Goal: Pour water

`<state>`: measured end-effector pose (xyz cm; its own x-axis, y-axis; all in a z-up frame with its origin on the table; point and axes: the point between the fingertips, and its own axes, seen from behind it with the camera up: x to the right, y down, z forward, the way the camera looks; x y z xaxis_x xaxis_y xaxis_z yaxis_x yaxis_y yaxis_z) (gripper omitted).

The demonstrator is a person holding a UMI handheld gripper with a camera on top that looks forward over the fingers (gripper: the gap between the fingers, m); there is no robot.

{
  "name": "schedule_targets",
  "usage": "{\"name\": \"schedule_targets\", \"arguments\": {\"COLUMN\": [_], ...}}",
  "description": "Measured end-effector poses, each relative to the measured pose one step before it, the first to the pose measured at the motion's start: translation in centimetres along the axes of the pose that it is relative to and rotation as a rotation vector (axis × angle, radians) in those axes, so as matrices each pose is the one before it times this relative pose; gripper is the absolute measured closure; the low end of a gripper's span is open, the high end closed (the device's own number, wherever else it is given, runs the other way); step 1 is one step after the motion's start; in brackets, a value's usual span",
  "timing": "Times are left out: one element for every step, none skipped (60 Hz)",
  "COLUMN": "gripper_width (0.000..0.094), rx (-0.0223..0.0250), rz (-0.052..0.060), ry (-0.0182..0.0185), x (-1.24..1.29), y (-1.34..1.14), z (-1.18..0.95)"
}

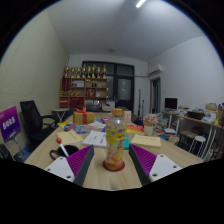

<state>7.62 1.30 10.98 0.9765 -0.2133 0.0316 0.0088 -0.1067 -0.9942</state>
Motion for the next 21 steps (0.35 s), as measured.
{"name": "schedule_targets", "arguments": {"gripper_width": [0.0138, 0.0138, 0.0137, 0.0136, 0.0138, 0.0140, 0.0138, 0.0140, 0.0142, 0.0139, 0.0137, 0.0136, 0.0139, 0.0140, 0.0139, 0.0137, 0.0137, 0.0137, 0.0140, 0.0139, 0.0141], "rx": [-0.00135, -0.00311, -0.00369, -0.00199, -0.00143, -0.00036, -0.00016, -0.00018, -0.00076, -0.00133, -0.00163, -0.00411, -0.00126, -0.00320, -0.00371, -0.00384, -0.00426, -0.00501, -0.00639, -0.00749, -0.00573], "rz": [0.0023, 0.0039, 0.0035, 0.0053, 0.0025, 0.0017, 0.0006, -0.0007, -0.0010, -0.0019, -0.0020, -0.0024, 0.0010, 0.0016, 0.0036, 0.0056, 0.0064, 0.0061, 0.0053, 0.0045, 0.0050], "ry": [-0.00600, -0.00657, -0.00483, -0.00415, -0.00516, -0.00633, -0.00667, -0.00516, -0.00435, -0.00352, -0.00403, -0.00444, -0.00242, -0.00210, -0.00213, -0.00317, -0.00370, -0.00504, -0.00687, -0.00824, -0.00868], "x": [-0.180, -0.194, -0.241, -0.419, -0.216, -0.307, -0.276, -0.259, -0.213, -0.191, -0.179, 0.179, -0.314, -0.277, -0.216, -0.206, -0.221, -0.168, -0.218, -0.231, -0.263], "y": [0.039, -0.256, 0.100, 0.270, 0.150, 0.085, 0.130, 0.151, 0.145, 0.145, 0.190, -0.147, 0.258, 0.229, 0.246, 0.257, 0.225, 0.273, 0.311, 0.328, 0.323], "z": [-0.752, -1.057, -0.870, -1.122, -0.828, -0.801, -0.764, -0.687, -0.705, -0.730, -0.694, -0.764, -0.625, -0.561, -0.541, -0.463, -0.477, -0.402, -0.425, -0.422, -0.327]}}
